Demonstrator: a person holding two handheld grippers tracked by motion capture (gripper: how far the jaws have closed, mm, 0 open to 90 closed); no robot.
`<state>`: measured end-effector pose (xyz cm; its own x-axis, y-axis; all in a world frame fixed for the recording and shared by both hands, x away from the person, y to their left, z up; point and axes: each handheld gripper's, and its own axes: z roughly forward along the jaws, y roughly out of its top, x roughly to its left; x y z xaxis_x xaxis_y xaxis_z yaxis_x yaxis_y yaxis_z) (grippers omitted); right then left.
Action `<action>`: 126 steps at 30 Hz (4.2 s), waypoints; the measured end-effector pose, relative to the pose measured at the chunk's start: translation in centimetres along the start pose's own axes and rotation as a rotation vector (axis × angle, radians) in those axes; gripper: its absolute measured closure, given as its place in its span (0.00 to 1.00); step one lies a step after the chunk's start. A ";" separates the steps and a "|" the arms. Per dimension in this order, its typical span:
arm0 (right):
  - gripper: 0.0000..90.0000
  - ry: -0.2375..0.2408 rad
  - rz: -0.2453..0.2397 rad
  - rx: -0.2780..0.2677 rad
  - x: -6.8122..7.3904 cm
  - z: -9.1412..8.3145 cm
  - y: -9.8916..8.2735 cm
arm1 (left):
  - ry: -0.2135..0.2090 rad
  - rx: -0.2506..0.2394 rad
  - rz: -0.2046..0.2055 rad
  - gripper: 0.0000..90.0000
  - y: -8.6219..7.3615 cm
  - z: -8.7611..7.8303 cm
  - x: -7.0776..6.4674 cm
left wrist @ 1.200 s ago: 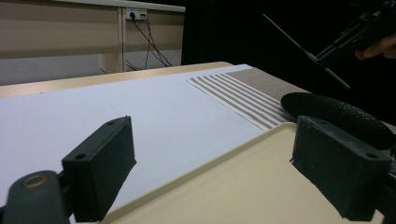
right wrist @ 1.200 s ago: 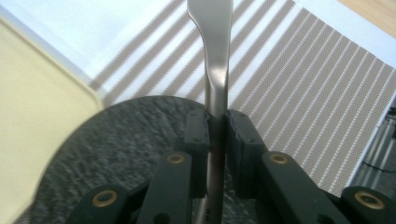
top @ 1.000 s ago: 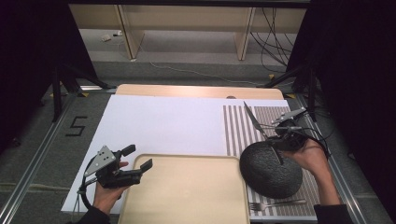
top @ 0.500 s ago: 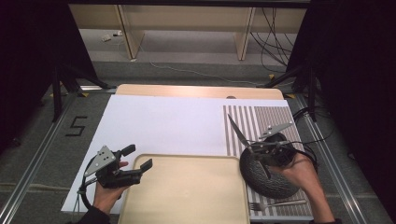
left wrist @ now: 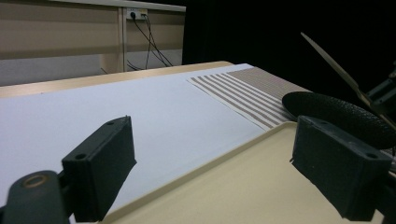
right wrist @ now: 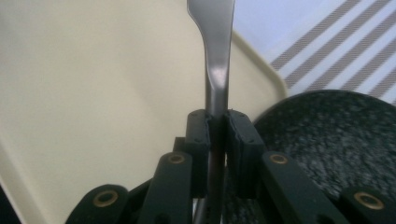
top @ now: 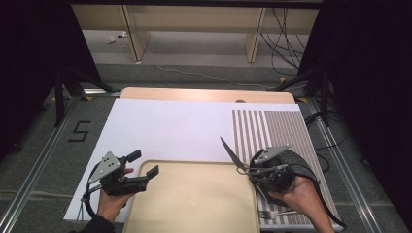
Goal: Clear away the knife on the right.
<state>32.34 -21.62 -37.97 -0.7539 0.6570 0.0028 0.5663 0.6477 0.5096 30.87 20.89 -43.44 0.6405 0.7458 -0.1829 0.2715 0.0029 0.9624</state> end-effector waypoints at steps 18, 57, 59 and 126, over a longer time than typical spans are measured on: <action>0.89 0.094 -0.068 0.077 4.5 2.5 -0.1 | 0.003 -0.001 0.002 0.14 0.0 0.0 0.0; 0.89 0.134 -0.118 0.314 7.4 7.5 -1.2 | 0.009 -0.003 0.004 0.14 0.0 0.0 0.0; 0.88 0.142 -0.118 0.333 7.5 7.8 -1.3 | 0.010 -0.003 0.002 0.14 0.0 -0.1 0.1; 1.00 -0.030 -0.081 0.286 6.0 6.4 -2.9 | 0.004 -0.011 0.003 0.14 -0.1 -0.2 0.1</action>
<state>28.33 -17.07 -44.96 -0.7925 0.6074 -0.0554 0.5791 0.7778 0.2443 30.80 21.07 -43.49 0.6387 0.7484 -0.1789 0.2617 0.0073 0.9651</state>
